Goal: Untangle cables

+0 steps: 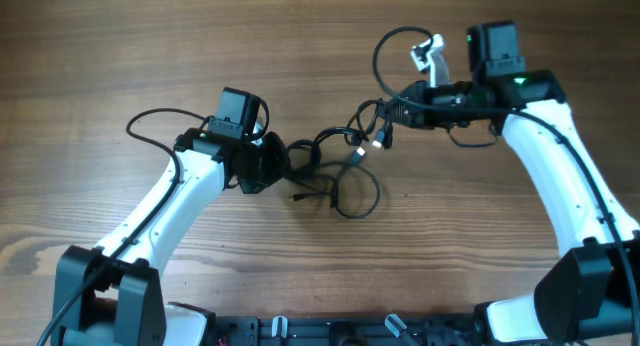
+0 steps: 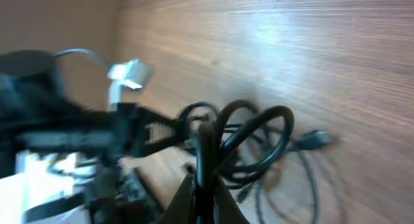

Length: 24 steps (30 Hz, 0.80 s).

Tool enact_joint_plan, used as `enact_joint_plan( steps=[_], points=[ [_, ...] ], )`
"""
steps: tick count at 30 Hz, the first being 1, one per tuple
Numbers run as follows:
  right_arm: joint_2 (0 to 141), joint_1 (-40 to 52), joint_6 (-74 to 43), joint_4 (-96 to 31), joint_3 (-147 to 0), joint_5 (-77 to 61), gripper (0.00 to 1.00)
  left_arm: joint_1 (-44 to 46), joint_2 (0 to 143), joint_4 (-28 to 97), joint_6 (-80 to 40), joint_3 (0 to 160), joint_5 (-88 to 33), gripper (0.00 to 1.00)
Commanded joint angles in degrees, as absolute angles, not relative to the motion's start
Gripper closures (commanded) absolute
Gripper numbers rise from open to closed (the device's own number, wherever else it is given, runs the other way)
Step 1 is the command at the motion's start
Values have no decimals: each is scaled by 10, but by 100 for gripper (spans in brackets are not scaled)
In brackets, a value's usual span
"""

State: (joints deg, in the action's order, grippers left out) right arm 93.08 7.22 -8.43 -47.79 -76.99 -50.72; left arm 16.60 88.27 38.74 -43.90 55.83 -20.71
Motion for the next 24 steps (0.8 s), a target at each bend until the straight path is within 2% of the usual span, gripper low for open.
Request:
enact_joint_plan(
  steps=[1,3,8,11,13,15,16,17,19,20,22,24],
  points=[
    [918,36,-60,-453,-788,-666,96,160,885,400,-422,553,-134,96],
    [918,29,-77,-409,-788,-643,96,161,885,406,-416,553,-141,96],
    [926,30,-180,-288,-785,-436,96,182,885,406,-286,553,-201,96],
    [936,32,-294,-338,-783,-66,96,198,885,405,-267,553,-201,96],
    [957,32,-302,-390,-783,54,96,198,885,405,-267,553,-199,96],
    [996,30,-299,-429,-783,95,80,197,885,396,-268,553,-199,96],
    [1011,30,-289,-438,-783,75,57,197,885,390,-268,553,-199,96],
    [1019,30,-240,-440,-783,6,20,197,885,388,-270,553,-199,96],
    [1014,30,-177,-443,-786,-113,9,197,885,388,-272,553,-199,96],
    [1007,30,-147,-447,-790,-170,6,197,885,388,-272,553,-199,96],
    [966,31,-51,-464,-792,-352,6,197,885,388,-273,553,-199,96],
    [952,36,-51,-489,-792,-404,9,197,885,383,-274,553,-199,96]
  ],
)
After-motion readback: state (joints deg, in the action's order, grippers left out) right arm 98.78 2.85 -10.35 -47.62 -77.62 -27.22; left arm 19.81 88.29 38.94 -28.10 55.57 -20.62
